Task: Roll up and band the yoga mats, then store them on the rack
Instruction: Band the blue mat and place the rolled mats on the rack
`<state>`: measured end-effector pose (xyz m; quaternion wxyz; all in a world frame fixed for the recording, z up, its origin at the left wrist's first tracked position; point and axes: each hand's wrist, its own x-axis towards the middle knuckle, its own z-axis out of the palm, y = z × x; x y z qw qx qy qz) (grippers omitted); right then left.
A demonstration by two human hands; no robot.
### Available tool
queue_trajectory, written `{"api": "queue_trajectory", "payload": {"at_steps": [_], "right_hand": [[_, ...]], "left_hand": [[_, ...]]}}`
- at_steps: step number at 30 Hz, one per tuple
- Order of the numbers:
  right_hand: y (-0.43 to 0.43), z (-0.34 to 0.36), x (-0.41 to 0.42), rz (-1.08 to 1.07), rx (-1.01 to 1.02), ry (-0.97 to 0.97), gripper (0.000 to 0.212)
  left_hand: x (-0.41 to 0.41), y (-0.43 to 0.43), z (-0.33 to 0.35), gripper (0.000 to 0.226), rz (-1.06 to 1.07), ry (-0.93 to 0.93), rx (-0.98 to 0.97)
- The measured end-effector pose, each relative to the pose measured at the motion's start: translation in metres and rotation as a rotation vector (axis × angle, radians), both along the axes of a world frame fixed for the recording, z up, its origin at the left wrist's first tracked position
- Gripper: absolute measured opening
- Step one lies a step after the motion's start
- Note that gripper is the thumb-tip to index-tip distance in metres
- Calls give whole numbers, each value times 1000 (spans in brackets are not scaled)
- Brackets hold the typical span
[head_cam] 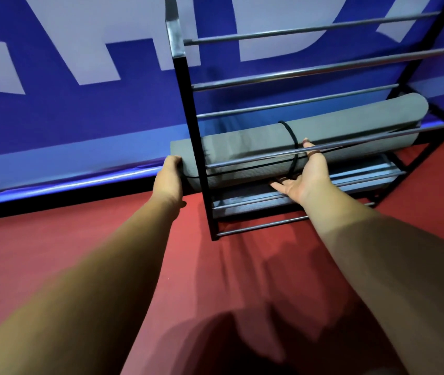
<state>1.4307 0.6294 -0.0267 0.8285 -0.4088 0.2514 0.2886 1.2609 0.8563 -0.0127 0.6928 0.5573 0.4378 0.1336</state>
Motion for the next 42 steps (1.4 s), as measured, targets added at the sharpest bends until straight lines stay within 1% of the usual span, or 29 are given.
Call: {"api": "queue_trajectory", "payload": {"at_steps": [2,4,5,7,8,9,11,13,16,18,20,21,23,26,28,31,33,37,38,39,40,41,42], "right_hand": [[-6,2,0,12,-39,5,93],[-13,5,-1,52,-138,-18,94],[-16,7,-3,77,-204,-37,88],[-21,15,-10,113,-329,-77,62],[-22,17,-13,145,-372,-98,48],[-22,18,-17,193,-408,-120,38],[-20,23,-26,328,-498,-163,31],[-17,29,-37,509,-625,-235,23],[-11,47,-53,885,-854,-445,22],[-5,63,-66,1080,-888,-557,23],[4,82,-78,1180,-861,-650,25],[10,93,-82,1185,-851,-703,28],[21,111,-86,1122,-854,-837,33],[36,124,-88,964,-861,-1019,26],[42,121,-90,898,-851,-1077,24],[43,110,-91,907,-838,-1072,21],[40,102,-88,897,-820,-1047,20],[27,87,-78,760,-828,-969,15],[24,85,-75,738,-834,-955,14],[22,85,-74,722,-836,-939,13],[20,84,-73,708,-831,-916,13],[20,84,-72,691,-820,-890,13],[22,84,-74,675,-809,-864,14]], "left_hand": [[4,8,2,48,-30,14,-32],[10,14,4,67,-85,27,-70],[13,16,4,73,-107,27,-80],[19,17,0,81,-108,30,-110],[20,15,-1,81,-112,18,-130],[20,12,-2,76,-122,-3,-151],[20,6,-1,65,-124,-28,-178],[19,3,0,64,-103,-28,-184],[18,3,2,70,-78,-38,-197],[18,2,2,71,-61,-43,-210],[18,3,2,69,-39,-53,-219],[18,4,0,70,-35,-68,-227],[18,5,-3,78,-47,-89,-241],[19,13,-8,86,-51,-101,-276],[22,19,-13,90,-25,-87,-284],[28,29,-28,94,10,-78,-293],[29,29,-28,90,2,-85,-287],[27,21,-15,66,-79,-77,-254],[25,20,-12,68,-87,-72,-239],[24,18,-9,80,-85,-47,-206],[24,17,-8,97,-59,-10,-152],[21,17,-5,111,-14,29,-71],[19,18,-5,118,26,66,21]]}}
